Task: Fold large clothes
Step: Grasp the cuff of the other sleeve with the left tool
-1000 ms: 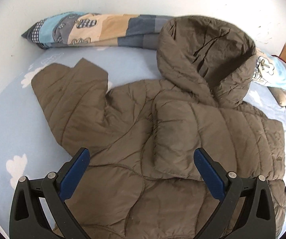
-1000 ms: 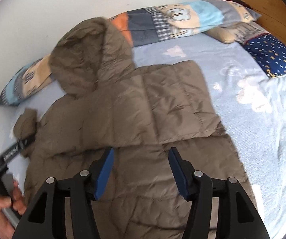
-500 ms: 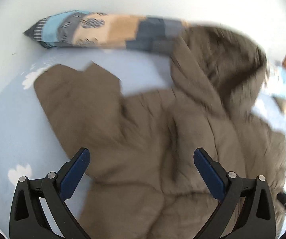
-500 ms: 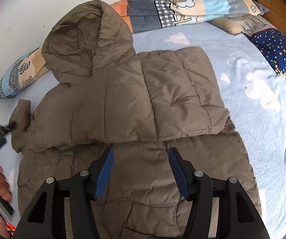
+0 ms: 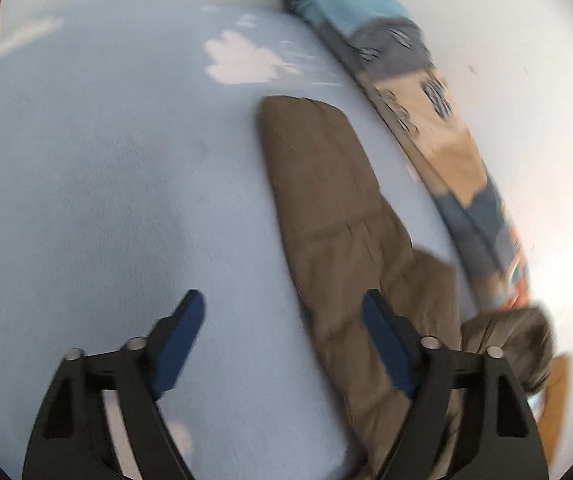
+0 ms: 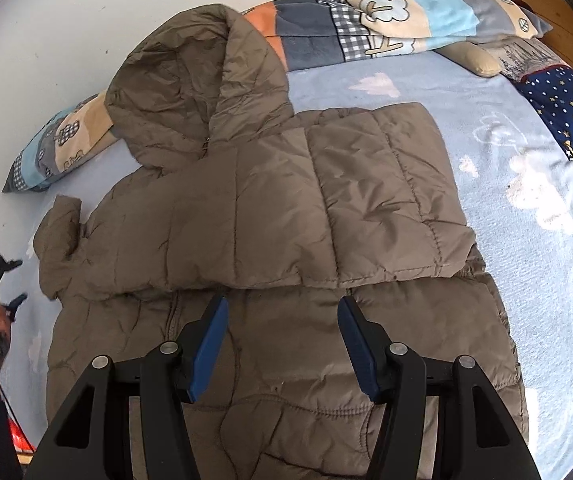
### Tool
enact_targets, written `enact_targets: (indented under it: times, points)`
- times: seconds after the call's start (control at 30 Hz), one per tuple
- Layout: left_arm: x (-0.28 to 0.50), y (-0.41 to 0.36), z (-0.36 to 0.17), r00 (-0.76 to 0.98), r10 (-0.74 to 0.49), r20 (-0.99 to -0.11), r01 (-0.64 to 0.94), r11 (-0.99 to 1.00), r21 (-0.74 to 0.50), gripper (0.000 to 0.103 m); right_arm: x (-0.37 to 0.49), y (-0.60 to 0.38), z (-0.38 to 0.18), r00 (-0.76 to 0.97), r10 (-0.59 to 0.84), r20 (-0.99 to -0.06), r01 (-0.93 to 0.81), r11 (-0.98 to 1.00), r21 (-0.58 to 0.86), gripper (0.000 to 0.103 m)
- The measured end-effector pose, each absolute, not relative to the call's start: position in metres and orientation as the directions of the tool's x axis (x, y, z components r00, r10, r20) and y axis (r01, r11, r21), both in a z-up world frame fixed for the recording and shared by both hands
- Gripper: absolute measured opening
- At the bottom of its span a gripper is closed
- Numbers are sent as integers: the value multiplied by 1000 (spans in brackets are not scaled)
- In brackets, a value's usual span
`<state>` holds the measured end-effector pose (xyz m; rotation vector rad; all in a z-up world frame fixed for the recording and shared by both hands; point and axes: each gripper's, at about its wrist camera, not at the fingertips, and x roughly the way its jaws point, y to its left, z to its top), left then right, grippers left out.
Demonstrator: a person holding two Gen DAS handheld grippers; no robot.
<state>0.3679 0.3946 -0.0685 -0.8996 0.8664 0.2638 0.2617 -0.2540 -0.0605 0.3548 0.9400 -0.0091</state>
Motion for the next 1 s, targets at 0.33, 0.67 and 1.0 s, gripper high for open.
enact_targets:
  times: [0.33,0.67,1.0]
  points:
    - [428,458,-94,743,-228,-629,-481,471,-740,59,266,-233,-77,559,105,-822,121,971,206,61]
    - [491,456,-120,737,-200,-645,-497,487,-719,55,266,-224,-86,548,86,-832,100,981,167,61]
    - [453,437,-76,802,-125,-584,-428,561,-709,14,263,-230,-78,579,82,-812,131,973,192,61]
